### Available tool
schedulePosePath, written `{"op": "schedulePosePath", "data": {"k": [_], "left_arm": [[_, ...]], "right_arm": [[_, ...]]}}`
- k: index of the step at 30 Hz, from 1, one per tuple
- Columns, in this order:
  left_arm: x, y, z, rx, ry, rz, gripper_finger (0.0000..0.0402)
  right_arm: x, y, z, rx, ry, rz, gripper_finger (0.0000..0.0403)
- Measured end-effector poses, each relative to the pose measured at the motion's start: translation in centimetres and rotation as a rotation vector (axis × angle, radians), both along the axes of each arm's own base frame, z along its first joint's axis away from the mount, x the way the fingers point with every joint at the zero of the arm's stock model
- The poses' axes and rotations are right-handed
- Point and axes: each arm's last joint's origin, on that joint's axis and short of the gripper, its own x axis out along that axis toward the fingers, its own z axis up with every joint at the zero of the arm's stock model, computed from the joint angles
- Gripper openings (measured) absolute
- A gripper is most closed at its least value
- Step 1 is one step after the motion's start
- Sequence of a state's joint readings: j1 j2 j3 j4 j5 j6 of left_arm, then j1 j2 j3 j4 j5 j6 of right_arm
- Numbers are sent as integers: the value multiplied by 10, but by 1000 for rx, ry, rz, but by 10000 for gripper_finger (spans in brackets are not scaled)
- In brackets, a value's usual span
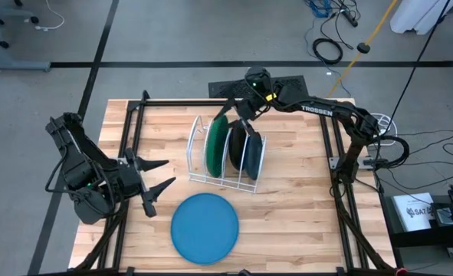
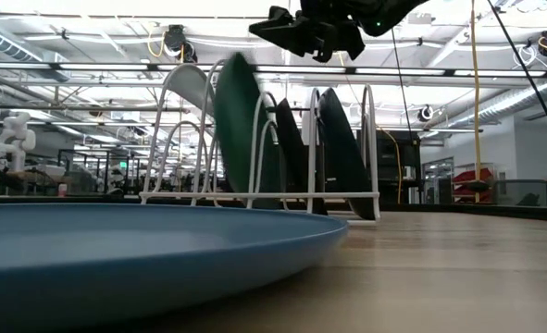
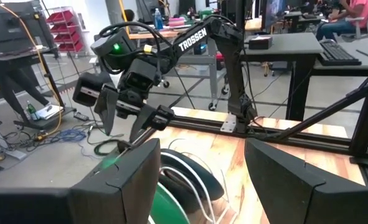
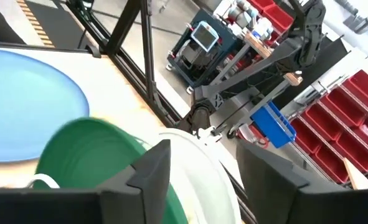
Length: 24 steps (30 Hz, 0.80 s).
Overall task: Sort dishes
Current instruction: Put the light blue plate into the dish rack
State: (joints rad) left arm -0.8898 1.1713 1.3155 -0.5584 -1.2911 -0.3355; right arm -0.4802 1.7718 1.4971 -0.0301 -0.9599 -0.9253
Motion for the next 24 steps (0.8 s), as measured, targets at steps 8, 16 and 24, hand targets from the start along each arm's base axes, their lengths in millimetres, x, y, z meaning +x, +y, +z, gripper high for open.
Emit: {"op": "schedulePosePath", "data": {"k": [8, 16, 24], "left_arm": [[0, 0, -2, 18, 14, 0, 244], [2, 3, -2, 23, 19, 16, 244], [10, 22, -17, -96, 80, 64, 244]], "right_arm": [[1, 24, 16, -83, -22, -81, 193], [-34, 74, 70, -89, -77, -72, 179], [-49, 137, 76, 0, 130, -137, 178]]}}
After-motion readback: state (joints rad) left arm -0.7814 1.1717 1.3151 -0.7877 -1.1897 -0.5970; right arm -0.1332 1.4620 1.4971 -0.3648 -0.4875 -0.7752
